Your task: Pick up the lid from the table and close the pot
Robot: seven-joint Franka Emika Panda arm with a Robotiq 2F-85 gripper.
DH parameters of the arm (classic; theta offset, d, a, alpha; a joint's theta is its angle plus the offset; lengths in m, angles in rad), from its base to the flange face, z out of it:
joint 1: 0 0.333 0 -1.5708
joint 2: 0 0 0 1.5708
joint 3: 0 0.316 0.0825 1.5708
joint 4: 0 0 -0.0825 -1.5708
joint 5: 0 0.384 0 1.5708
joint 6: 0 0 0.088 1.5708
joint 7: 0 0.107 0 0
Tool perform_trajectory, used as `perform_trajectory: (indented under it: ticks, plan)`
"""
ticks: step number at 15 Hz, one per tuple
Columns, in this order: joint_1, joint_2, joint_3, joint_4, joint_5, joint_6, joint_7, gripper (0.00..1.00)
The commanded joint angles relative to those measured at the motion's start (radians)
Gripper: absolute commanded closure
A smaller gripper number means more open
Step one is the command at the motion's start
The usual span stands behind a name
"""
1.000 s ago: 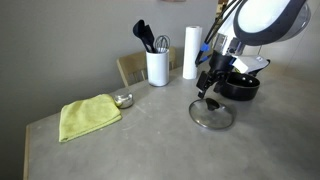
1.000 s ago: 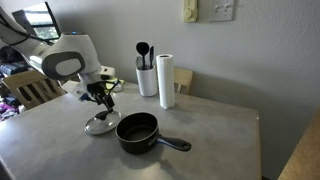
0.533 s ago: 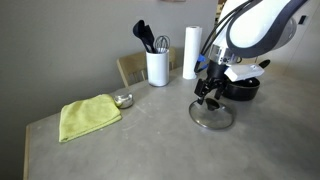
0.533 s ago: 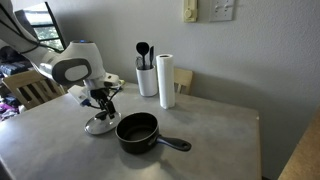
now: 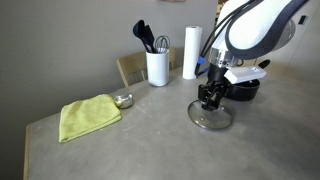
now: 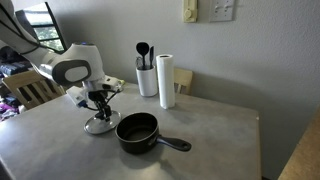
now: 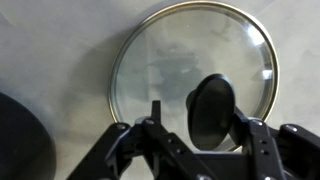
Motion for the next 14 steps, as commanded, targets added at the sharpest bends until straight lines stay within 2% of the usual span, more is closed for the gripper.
perform_trajectory:
  ticks: [1, 3, 4, 10, 14]
  plan:
    - [-0.004, 0.000, 0.018, 0.013, 0.000, -0.032, 0.006, 0.68]
    - [-0.003, -0.008, 0.029, 0.008, 0.001, -0.030, -0.002, 0.83]
    - [-0.003, -0.011, 0.034, 0.004, 0.002, -0.031, -0.006, 0.85]
    - [-0.017, -0.104, 0.087, -0.045, -0.014, -0.063, -0.124, 0.85]
    - [0.000, -0.213, 0.078, -0.058, -0.066, -0.127, -0.161, 0.85]
